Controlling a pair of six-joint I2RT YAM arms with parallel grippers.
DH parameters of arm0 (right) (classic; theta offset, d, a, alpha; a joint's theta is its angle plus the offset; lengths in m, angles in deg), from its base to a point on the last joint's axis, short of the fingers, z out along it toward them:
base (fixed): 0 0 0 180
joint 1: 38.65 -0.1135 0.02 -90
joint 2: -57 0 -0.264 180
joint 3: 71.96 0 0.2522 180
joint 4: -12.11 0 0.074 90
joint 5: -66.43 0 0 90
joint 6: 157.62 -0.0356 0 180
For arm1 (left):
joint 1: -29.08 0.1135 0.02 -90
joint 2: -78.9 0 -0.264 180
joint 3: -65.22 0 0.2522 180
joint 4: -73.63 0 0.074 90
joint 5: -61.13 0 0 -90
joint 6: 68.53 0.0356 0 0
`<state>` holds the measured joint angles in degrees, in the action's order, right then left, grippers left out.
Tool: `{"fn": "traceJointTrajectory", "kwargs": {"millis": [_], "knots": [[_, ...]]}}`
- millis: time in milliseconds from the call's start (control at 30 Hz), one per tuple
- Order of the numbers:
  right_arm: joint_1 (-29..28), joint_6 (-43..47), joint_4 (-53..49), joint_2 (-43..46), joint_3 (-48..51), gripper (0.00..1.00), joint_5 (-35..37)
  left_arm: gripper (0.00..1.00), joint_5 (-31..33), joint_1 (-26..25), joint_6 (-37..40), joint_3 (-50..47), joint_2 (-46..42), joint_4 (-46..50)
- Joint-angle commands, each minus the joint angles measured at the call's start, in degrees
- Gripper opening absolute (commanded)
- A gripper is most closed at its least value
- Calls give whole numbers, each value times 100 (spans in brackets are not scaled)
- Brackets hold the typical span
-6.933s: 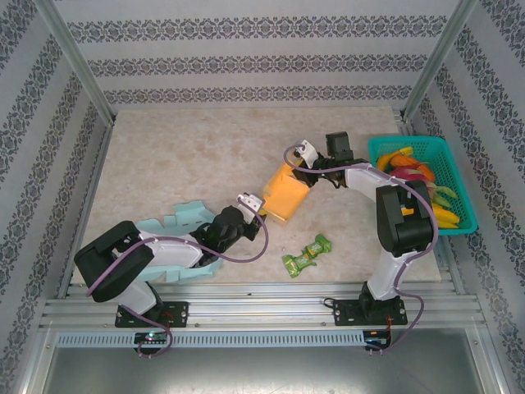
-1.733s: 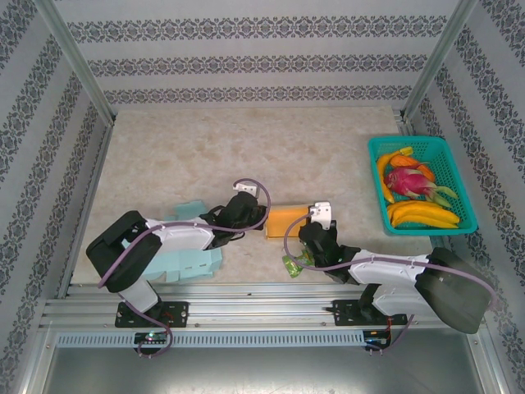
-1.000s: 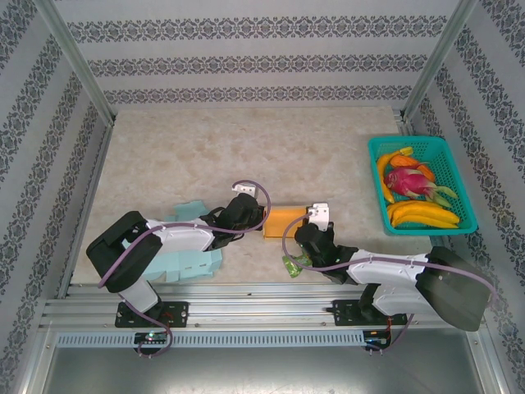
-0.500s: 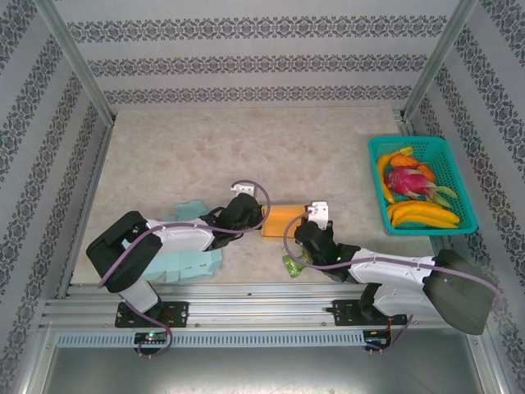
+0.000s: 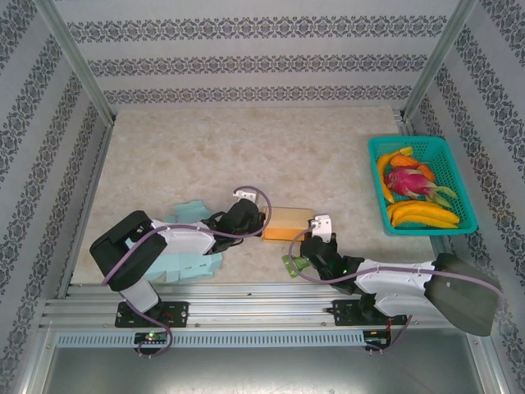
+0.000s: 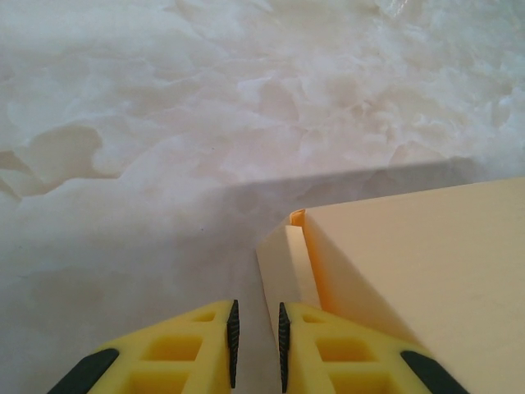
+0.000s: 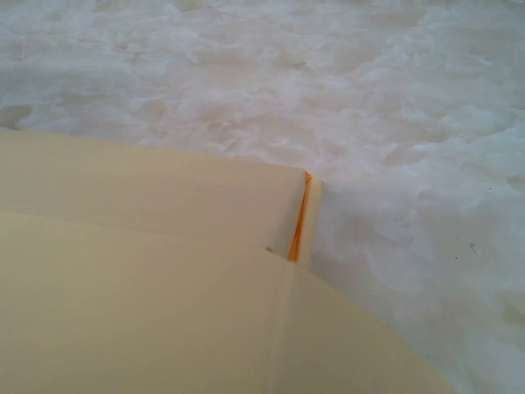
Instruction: Fold the paper box
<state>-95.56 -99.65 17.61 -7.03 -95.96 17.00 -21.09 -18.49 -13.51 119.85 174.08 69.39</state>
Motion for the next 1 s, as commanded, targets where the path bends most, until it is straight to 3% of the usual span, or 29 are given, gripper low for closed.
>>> {"fn": "traceJointTrajectory", "kwargs": {"millis": [0,300,467,667,967], "knots": [[-102,-172,-83,154,193,0,-19,23,117,-103,11,-149,-63,7],[-102,-97,-259,560,343,0,151,27,861,-155,281,-166,-1372,1293],[-105,-110,-219,517,296,0,117,31,615,-235,39,-242,-2089,1007],[-119,-141,-50,280,92,0,102,32,388,-713,88,456,-1350,1017],[-84,66,799,-623,-567,0,565,33,1064,-489,294,727,-1002,1319]]}}
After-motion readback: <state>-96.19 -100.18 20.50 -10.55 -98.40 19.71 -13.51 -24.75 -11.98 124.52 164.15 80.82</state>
